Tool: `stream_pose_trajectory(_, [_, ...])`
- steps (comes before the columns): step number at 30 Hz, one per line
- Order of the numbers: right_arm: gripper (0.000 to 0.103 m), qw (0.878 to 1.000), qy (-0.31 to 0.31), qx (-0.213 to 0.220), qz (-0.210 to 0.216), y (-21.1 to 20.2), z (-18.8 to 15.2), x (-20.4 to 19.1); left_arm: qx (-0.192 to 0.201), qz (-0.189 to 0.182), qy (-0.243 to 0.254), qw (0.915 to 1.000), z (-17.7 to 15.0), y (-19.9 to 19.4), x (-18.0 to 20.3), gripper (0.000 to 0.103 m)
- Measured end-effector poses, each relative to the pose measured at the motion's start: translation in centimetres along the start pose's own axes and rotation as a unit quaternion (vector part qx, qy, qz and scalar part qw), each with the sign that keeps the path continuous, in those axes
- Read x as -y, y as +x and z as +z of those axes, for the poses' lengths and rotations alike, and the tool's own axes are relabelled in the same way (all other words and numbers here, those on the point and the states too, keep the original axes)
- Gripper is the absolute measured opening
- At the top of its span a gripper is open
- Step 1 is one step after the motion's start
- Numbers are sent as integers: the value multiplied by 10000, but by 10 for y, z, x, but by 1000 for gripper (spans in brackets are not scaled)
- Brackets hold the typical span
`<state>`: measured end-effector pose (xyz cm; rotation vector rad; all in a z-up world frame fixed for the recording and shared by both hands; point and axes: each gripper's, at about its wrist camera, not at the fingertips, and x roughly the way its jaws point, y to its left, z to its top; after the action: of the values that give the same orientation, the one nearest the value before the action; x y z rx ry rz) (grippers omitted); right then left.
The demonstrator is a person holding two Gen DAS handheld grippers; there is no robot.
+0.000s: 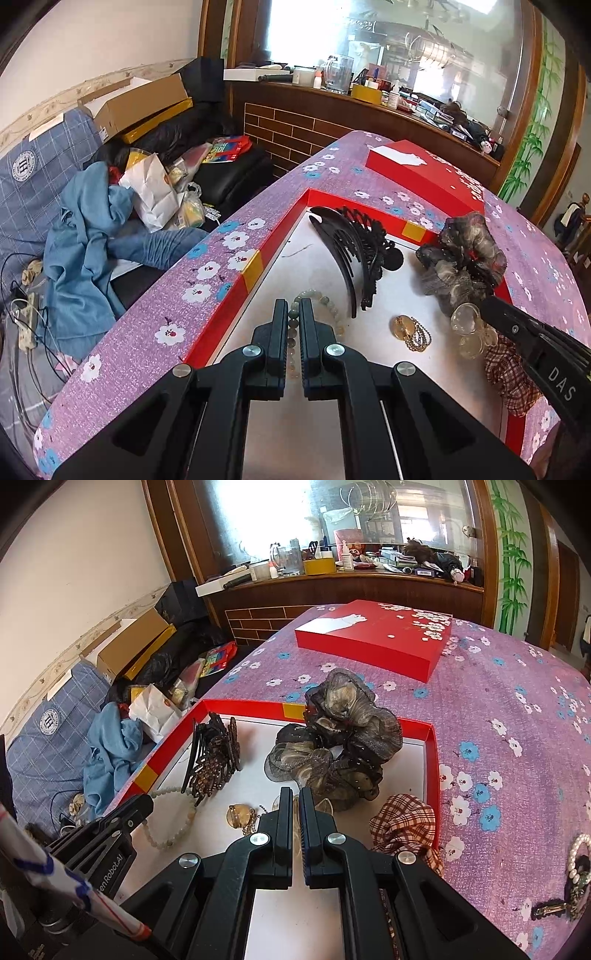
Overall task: Organize jewelry
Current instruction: 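Open the right gripper to drop the earring while the left releases the bead bracelet, then move both grippers back to the remaining jewelry on the cloth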
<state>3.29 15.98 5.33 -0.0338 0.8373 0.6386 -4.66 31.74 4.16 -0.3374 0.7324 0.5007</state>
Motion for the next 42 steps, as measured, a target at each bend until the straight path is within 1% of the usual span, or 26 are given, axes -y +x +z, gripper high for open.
stream_pose_trajectory(4, [5,10000,12,-38,2,2,0,1,-82,-31,-48,10000,0,3,-2,5])
stream_pose_trajectory(9, [5,10000,-28,-41,48,1,0,-1,-69,-94,-63,9999,0,1,-1,7])
stream_pose_trajectory(10, [5,10000,-39,-29,54,0,0,-2,-64,-105,-66,9999,0,1,-1,14])
stream_pose_trajectory(11, [5,10000,-45,-22,63,-1,0,-3,-48,-100,-69,9999,1,0,-1,24])
stream_pose_trajectory(12, [5,10000,-43,-13,65,-2,0,-3,8,-89,-76,9999,1,-2,-1,27])
stream_pose_trajectory(15, [6,10000,-57,24,77,-6,1,-5,76,-142,-88,9998,2,-5,-2,27])
stream_pose_trajectory(17, [9,10000,-51,27,72,-8,1,-5,78,-155,-89,9998,2,-5,-2,27])
stream_pose_trajectory(20, [9,9999,-18,107,105,-15,2,-5,122,-197,-126,9997,3,-8,-3,27])
stream_pose_trajectory(25, [9,9990,48,370,253,-47,-1,-6,309,-372,-139,9987,4,-17,-2,27])
stream_pose_trajectory(27, [9,9983,111,449,365,-64,-8,-4,391,-417,-98,9983,4,-21,0,28])
stream_pose_trajectory(29, [9,9980,151,492,367,-74,-15,-1,441,-476,-70,9979,4,-23,2,28])
stream_pose_trajectory(32, [9,9972,362,520,398,-94,-32,16,581,-572,-23,9967,4,-29,5,28])
stream_pose_trajectory(34, [9,9968,467,545,346,-106,-40,29,669,-664,71,9955,3,-33,10,28])
stream_pose_trajectory(38, [9,9948,782,631,154,-137,-52,68,737,-699,475,9937,-1,-43,26,28])
stream_pose_trajectory(40, [9,9934,914,686,-47,-154,-55,91,730,-771,728,9917,-4,-57,40,28])
stream_pose_trajectory(41, [9,9925,990,711,-134,-162,-57,101,703,-827,789,9910,-5,-62,44,28])
stream_pose_trajectory(42, [11,9903,1132,772,-220,-171,-60,117,627,-1043,902,9885,-6,-72,52,28])
